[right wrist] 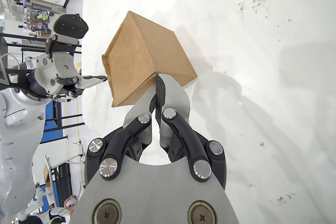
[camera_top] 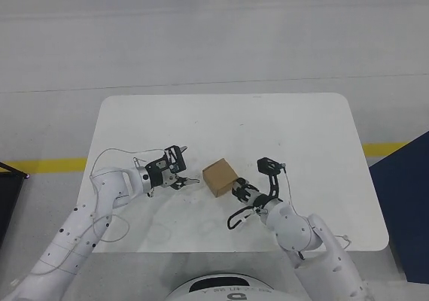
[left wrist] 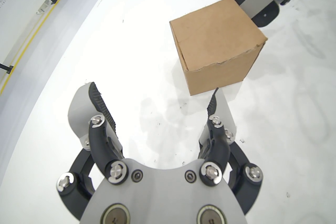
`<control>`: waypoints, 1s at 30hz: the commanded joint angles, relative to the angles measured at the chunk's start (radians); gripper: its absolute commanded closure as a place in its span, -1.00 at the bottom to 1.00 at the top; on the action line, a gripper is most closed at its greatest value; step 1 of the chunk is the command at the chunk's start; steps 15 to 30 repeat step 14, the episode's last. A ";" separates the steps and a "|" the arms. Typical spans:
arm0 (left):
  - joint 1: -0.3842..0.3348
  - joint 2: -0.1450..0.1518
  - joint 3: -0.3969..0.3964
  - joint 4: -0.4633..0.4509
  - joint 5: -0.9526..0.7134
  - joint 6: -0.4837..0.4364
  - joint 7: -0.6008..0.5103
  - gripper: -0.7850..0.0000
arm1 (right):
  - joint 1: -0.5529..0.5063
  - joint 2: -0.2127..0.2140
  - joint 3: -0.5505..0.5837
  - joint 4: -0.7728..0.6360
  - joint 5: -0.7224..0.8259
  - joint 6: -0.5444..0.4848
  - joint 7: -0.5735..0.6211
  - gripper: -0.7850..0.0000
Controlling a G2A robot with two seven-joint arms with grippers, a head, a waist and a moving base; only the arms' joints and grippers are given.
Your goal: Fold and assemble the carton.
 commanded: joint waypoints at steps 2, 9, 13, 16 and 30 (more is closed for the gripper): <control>0.000 0.000 0.000 0.000 0.000 0.000 0.000 -1.00 | -0.068 0.009 0.055 -0.093 -0.004 0.008 -0.021 1.00; 0.000 0.000 0.000 0.000 0.000 0.000 0.000 -1.00 | -0.146 0.018 0.194 -0.228 0.056 0.025 -0.073 0.99; 0.000 0.000 0.000 0.000 0.000 0.000 0.000 -1.00 | -0.145 0.018 0.196 -0.228 0.059 0.026 -0.073 0.67; 0.000 0.000 0.000 0.000 0.000 0.000 0.000 -1.00 | -0.145 0.018 0.195 -0.228 0.059 0.026 -0.073 0.46; 0.000 0.000 0.000 0.000 0.000 0.000 0.000 -1.00 | -0.145 0.018 0.195 -0.228 0.059 0.026 -0.073 0.46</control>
